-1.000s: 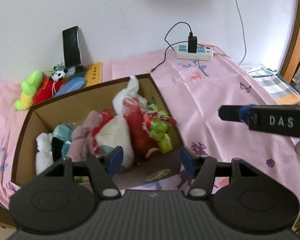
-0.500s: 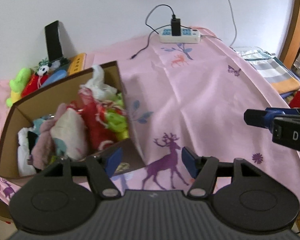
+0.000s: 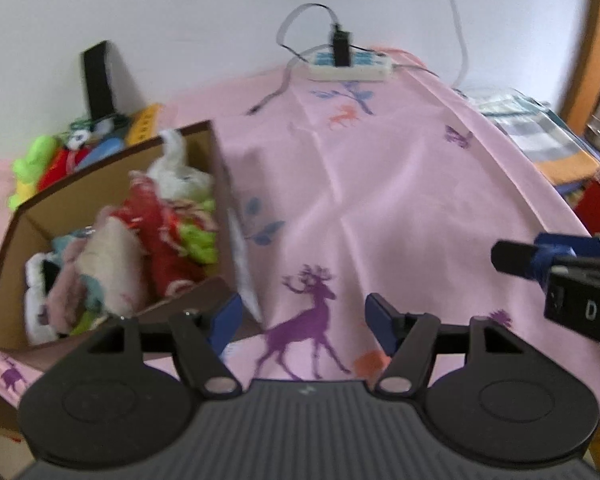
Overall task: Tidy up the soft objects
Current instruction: 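Withdraw the open right gripper from the box over the empty sheet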
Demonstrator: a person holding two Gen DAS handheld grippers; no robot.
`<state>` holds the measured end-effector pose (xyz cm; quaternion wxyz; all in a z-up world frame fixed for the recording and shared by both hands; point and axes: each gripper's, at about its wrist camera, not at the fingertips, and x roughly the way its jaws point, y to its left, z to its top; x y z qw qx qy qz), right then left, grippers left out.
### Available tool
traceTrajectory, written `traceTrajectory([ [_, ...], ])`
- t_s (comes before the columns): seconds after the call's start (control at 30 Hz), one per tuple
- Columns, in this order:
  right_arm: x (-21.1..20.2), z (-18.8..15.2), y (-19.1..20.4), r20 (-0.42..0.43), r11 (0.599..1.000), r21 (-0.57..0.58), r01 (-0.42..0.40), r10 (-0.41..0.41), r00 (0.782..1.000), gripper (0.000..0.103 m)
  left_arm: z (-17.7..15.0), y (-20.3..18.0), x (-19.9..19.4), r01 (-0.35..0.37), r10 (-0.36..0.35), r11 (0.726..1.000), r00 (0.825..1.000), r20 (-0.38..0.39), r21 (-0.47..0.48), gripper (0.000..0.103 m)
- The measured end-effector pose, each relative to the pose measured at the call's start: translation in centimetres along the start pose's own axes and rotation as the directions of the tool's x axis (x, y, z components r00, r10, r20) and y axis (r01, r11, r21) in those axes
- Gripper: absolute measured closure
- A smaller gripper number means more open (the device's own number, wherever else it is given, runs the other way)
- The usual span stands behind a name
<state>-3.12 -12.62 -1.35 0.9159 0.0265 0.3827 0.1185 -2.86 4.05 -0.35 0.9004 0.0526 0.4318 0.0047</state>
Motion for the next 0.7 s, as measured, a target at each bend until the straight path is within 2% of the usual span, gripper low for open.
traceTrajectory([
  [0.33, 1.1, 0.9, 6.9, 0.002, 0.992, -0.094, -0.087, 0.088, 0.996, 0.084, -0.9, 7.7, -1.8, -0.109, 0.113, 0.982, 0.993, 0.014, -0.153, 0.035],
  [0.5, 1.4, 1.3, 10.7, 0.005, 0.986, -0.131, -0.107, 0.108, 0.994, 0.084, -1.4, 11.6, -3.2, -0.110, 0.127, 0.973, 0.989, 0.073, -0.203, 0.035],
  [0.6, 1.4, 1.5, 12.6, 0.017, 0.982, -0.148, -0.120, 0.123, 0.992, 0.084, -1.8, 13.6, -3.9, -0.115, 0.141, 0.967, 0.985, 0.102, -0.228, 0.039],
  [0.7, 1.5, 1.6, 13.8, 0.030, 0.980, -0.165, -0.115, 0.121, 0.992, 0.084, -2.0, 15.2, -4.0, -0.145, 0.175, 0.961, 0.978, 0.110, -0.237, 0.037],
])
